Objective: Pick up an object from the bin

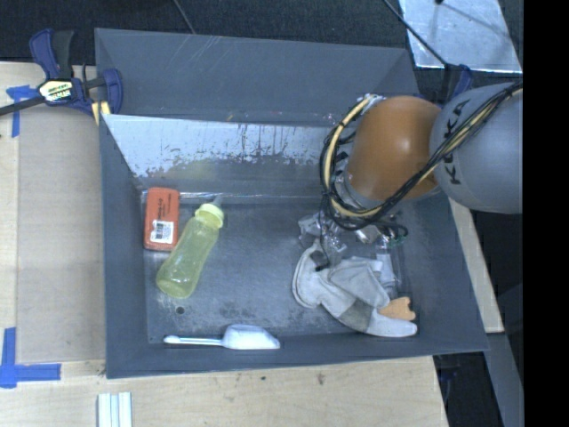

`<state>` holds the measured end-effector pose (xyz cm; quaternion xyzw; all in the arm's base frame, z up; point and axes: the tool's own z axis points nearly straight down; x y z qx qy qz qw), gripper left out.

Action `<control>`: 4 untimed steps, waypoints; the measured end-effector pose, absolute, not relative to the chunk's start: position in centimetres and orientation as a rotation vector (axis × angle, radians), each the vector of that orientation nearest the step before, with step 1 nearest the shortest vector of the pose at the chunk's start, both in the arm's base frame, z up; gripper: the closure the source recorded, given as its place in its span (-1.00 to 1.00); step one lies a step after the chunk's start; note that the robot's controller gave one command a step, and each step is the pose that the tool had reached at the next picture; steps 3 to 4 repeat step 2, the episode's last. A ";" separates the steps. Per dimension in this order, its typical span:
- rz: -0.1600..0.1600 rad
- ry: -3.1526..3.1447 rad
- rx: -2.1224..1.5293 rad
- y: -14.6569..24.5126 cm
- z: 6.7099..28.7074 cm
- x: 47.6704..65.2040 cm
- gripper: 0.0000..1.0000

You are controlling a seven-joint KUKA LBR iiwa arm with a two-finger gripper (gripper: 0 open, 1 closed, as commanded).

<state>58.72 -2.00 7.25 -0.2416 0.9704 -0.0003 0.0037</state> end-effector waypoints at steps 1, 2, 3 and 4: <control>-0.001 3.042 -0.757 -2.0 7.3 58.7 1.00; -0.005 3.015 -0.839 -1.5 26.8 58.2 1.00; -0.005 3.015 -0.839 -1.5 26.8 58.2 1.00; -0.005 3.015 -0.839 -1.5 26.8 58.2 1.00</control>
Offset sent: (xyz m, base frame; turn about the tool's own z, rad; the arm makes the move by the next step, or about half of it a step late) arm -0.0078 0.0050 0.1899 -0.0577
